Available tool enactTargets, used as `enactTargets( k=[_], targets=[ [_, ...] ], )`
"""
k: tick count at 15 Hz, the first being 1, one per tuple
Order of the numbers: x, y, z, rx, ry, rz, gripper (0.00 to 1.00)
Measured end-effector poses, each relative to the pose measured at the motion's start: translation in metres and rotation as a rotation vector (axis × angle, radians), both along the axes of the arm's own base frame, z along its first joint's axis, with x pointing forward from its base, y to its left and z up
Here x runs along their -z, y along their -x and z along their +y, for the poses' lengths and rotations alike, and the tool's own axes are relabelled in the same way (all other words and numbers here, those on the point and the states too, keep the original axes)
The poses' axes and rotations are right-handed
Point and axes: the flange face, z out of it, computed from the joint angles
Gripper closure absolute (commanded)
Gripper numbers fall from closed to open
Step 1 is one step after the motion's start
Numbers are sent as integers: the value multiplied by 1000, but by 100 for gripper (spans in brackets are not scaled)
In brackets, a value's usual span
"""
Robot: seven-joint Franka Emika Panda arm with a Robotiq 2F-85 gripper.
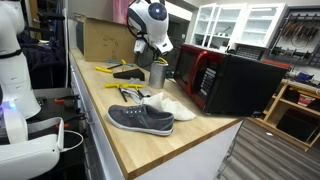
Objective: Put one wrench in the silver container then place the wrench on the black stand.
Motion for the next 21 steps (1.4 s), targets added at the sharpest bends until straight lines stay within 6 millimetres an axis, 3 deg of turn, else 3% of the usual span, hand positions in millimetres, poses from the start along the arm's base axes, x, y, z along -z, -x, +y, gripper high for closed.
enactTargets(
  k=[5, 8, 13, 21],
  targets=[
    [-3, 0, 0, -11, 15, -3, 1],
    [-18, 3, 0, -42, 78, -8, 0],
    [-60, 23, 15, -65, 198, 65, 0],
    [-133, 37, 34, 55, 372, 135, 0]
  ],
)
